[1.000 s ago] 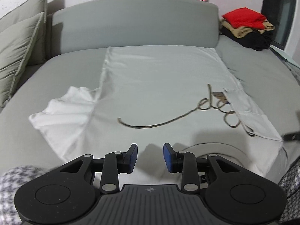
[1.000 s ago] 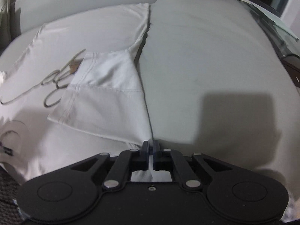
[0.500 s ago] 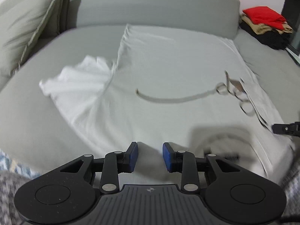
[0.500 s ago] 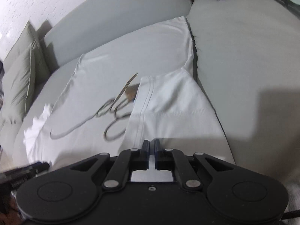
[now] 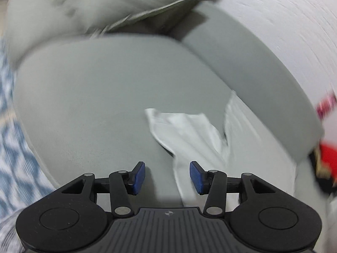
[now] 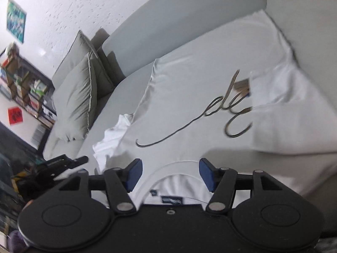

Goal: Fold clothes
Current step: 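Grasp the other sleeve side of the sweatshirt with the left tool, then fold the held side over the sweatshirt body with the left tool and open, then lift both tools and move them toward the sweatshirt hem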

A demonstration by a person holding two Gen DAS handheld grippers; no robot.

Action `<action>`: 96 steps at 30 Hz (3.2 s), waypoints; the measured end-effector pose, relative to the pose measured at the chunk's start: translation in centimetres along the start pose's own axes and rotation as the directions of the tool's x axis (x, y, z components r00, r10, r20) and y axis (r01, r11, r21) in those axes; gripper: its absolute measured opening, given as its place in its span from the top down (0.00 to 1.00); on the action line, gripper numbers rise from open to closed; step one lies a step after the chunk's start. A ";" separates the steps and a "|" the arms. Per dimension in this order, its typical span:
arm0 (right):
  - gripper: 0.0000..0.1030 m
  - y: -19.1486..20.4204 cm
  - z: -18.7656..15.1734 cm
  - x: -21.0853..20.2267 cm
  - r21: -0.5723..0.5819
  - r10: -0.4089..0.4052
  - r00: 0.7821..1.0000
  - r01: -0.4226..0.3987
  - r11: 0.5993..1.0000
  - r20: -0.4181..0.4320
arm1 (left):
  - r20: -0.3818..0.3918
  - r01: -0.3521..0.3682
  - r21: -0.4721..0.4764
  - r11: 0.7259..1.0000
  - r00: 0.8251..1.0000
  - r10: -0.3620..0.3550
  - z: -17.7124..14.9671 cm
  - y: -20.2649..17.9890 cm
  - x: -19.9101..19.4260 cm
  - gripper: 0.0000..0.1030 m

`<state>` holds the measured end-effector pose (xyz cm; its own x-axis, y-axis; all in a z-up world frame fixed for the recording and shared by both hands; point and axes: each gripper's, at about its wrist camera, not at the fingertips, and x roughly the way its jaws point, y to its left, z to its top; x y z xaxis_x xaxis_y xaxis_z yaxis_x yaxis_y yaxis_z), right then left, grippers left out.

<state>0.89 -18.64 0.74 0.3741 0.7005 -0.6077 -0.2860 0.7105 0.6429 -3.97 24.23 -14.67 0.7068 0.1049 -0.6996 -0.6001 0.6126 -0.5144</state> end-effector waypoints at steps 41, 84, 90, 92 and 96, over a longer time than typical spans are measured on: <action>0.27 -6.9 1.9 -4.6 0.097 0.053 0.989 -0.067 0.993 0.138 | -0.004 -0.007 0.658 0.753 1.000 0.012 -5.0 -11.5 -5.0 0.47; 0.94 -11.6 7.3 1.6 0.077 -0.440 0.886 0.433 0.898 0.146 | 0.070 -0.246 0.726 0.642 0.956 0.286 -1.7 -13.6 7.7 0.87; 0.93 -9.7 2.9 -2.0 0.066 -0.563 0.822 0.559 0.826 0.083 | 0.060 -0.275 0.686 0.673 0.944 0.325 -2.0 -10.7 4.3 0.82; 0.92 -9.5 1.5 -3.3 0.068 -0.581 0.812 0.577 0.814 0.052 | 0.061 -0.283 0.684 0.672 0.941 0.334 -2.3 -9.9 2.7 0.82; 0.84 -7.8 -0.3 -5.7 0.029 -0.588 0.808 0.587 0.809 0.051 | 0.036 -0.238 0.620 0.747 0.961 0.275 -2.5 -7.5 -1.3 0.82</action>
<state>0.76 -28.18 -0.97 0.5153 0.1448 -0.8447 0.0134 0.9841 0.1769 -1.27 17.55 -11.13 0.5274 0.2980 -0.7957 -0.3841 0.9189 0.0896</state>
